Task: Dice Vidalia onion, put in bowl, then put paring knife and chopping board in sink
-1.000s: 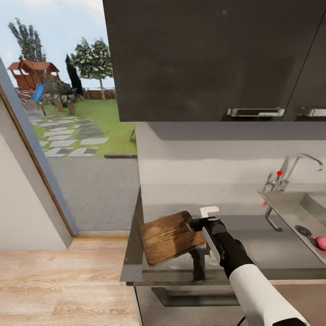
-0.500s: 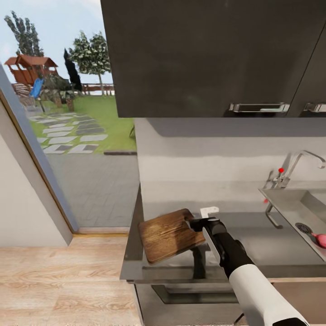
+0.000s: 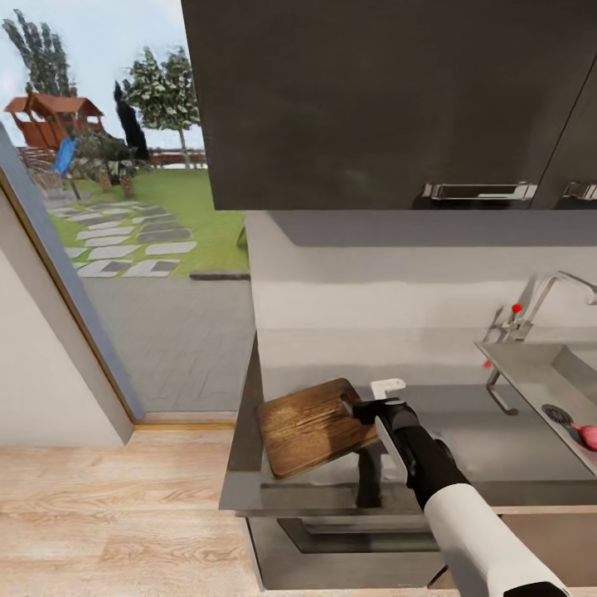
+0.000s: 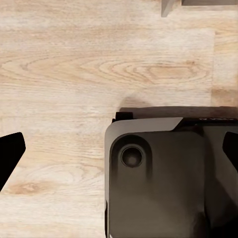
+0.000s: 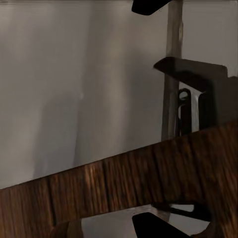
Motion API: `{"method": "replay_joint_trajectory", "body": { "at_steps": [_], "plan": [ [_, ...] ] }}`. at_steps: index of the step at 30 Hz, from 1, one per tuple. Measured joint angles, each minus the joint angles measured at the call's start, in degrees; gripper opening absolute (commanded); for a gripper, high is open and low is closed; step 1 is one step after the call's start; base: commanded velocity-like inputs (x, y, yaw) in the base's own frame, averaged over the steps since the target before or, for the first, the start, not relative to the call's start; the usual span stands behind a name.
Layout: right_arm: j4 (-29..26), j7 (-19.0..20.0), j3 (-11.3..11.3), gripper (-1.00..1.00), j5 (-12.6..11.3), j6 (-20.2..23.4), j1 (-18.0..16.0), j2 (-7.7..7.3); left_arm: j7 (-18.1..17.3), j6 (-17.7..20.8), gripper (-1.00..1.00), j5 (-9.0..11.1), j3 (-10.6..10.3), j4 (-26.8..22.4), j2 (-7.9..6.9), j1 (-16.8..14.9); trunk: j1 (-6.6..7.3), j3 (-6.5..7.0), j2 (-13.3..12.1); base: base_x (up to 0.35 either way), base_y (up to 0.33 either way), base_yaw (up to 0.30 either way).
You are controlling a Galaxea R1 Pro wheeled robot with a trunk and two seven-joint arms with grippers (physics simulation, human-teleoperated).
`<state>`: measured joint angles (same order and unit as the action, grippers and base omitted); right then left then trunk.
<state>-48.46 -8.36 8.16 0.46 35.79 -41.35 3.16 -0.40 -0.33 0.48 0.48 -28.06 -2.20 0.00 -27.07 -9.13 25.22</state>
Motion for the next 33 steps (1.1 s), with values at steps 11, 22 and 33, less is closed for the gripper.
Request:
{"method": "replay_joint_trajectory", "body": {
  "at_steps": [11,22,33],
  "plan": [
    [0.05,-0.12,0.03,1.00,1.17,-0.02,0.00,-0.08,0.00,0.00,1.00,0.04,0.00,0.04,0.00,0.00,0.00,0.00,0.00,0.000,0.000,0.000],
    [0.07,-0.15,0.06,1.00,1.21,0.02,0.03,-0.08,0.00,0.00,1.00,0.03,0.00,0.21,0.00,0.00,0.00,0.00,0.00,0.000,0.000,0.000],
    [0.23,-0.23,0.03,1.00,1.21,0.06,0.00,-0.08,0.00,0.00,1.00,0.00,0.00,0.39,0.00,0.00,0.00,0.00,0.00,0.000,0.000,0.000]
  ]
}}
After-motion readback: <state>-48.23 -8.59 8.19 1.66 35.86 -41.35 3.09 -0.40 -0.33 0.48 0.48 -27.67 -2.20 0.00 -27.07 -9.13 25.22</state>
